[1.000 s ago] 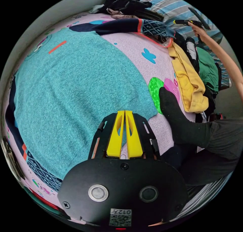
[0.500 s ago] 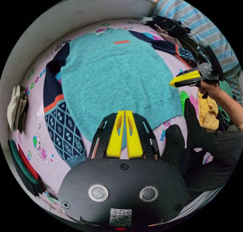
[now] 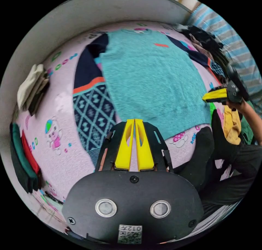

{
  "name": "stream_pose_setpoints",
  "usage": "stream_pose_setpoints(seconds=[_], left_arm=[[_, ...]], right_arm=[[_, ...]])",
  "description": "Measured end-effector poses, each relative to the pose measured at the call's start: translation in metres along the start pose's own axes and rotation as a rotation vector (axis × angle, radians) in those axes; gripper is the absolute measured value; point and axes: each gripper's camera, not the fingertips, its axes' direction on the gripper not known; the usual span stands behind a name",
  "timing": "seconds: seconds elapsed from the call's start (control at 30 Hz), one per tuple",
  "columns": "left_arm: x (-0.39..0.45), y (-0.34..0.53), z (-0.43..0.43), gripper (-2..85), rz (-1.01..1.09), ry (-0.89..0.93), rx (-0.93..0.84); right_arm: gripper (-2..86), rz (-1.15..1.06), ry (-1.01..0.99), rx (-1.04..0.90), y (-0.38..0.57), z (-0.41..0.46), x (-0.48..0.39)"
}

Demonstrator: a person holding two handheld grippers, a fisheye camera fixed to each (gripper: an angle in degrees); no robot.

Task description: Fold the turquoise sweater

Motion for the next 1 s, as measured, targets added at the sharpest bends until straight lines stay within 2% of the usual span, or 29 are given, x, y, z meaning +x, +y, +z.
stream_pose_setpoints(seconds=[0.13,0.23,0.3,0.47,0.67,0.87,0.97,1.0], left_arm=[[-0.058,0.024,-0.010,1.5,-0.150,-0.097,-0.083],[-0.081,0.035,-0.004,2.3,-0.203,-0.084,-0.170],[-0.085,0.036,-0.002,2.6,-0.212,-0.048,-0.176],[-0.078,0.031,0.008,2.5,-0.173,-0.104,-0.256],[-0.081,0.033,0.002,1.4,-0.093,-0.157,-0.259],[-0.130,0.044,-0.011,0.7,-0.137,-0.265,-0.262],[-0.155,0.050,-0.027,0.7,-0.241,-0.371,-0.201],[-0.163,0.056,-0.041,0.7,-0.330,-0.414,-0.129]], right_arm=[[-0.7,0.014,0.022,0.023,-0.006,-0.005,-0.010],[-0.7,0.011,0.034,0.020,-0.012,-0.008,-0.016],[-0.7,0.007,0.038,0.008,-0.016,-0.011,-0.019],[-0.7,0.007,0.031,-0.018,-0.026,-0.018,-0.023],[-0.8,0.035,-0.004,0.006,-0.024,-0.027,-0.020],[-0.7,0.051,-0.028,0.019,-0.020,-0.038,-0.017],[-0.7,0.054,-0.029,0.015,-0.019,-0.044,-0.016],[-0.7,0.055,-0.028,0.014,-0.018,-0.045,-0.016]])
